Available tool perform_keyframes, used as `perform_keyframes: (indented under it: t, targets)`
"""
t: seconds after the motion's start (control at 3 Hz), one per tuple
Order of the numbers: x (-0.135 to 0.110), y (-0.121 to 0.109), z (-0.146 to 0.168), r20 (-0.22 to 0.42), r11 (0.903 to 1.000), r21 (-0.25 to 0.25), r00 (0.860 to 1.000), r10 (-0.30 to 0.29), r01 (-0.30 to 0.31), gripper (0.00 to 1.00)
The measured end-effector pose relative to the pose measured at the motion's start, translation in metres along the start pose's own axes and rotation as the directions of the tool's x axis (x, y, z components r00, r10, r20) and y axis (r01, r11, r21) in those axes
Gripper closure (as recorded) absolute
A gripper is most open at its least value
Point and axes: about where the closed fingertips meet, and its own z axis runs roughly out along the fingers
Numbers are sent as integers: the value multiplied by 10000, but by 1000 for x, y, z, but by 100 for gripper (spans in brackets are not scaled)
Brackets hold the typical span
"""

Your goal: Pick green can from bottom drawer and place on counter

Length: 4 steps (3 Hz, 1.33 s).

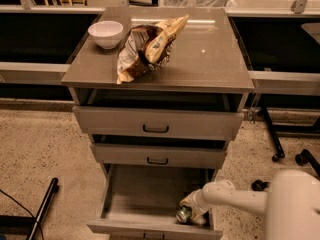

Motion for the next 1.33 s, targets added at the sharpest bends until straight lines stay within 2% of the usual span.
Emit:
perform_keyframes:
  t: [0.33,0.67,1.0,1.33]
  targets:
    - [-30,-19,-53,1488,9910,1090,9870,613,-780,100]
    - [-68,-17,-158,2202,9698,2405,9708,-951,405,100]
    - [-72,12,-221,1401,9365,3147,9683,-2070,1546,100]
    - [-64,29,-229,1058,9286,3287,9703,-2176,1724,100]
